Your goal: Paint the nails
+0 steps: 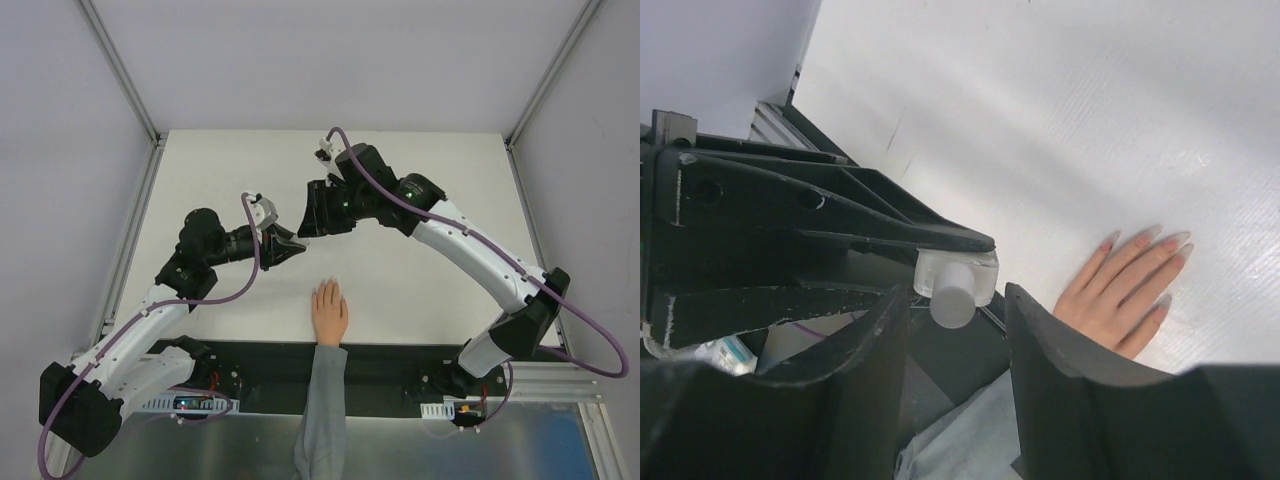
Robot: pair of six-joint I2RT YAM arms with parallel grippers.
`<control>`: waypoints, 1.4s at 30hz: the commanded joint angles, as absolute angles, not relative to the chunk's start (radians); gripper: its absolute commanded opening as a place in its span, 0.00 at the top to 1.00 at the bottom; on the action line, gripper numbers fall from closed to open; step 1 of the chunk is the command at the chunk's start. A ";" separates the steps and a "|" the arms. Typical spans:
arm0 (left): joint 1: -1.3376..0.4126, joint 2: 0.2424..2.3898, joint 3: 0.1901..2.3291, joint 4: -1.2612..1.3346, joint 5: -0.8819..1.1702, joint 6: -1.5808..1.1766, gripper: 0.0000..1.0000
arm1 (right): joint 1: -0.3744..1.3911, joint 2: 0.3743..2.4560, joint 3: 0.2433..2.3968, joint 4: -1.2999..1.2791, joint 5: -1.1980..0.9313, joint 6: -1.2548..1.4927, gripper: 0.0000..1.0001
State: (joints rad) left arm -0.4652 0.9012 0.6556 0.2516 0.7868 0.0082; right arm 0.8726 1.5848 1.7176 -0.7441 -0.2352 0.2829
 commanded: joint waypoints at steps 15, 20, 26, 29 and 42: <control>-0.471 0.822 0.666 0.400 0.528 -0.161 1.00 | 0.905 1.554 1.683 -0.485 -0.064 0.388 0.71; -0.471 0.834 0.709 0.396 0.538 -0.285 1.00 | 0.916 1.540 1.646 -0.454 -0.041 0.344 0.99; -0.448 0.789 0.700 0.562 0.891 -0.522 1.00 | 0.790 1.354 1.320 -0.035 -0.793 0.024 1.00; -0.446 0.802 0.638 0.891 1.055 -0.793 1.00 | 0.759 1.360 1.160 0.458 -1.186 0.316 1.00; -0.449 0.692 0.656 0.616 0.865 -0.587 1.00 | 0.715 1.307 1.136 0.448 -0.909 0.484 0.76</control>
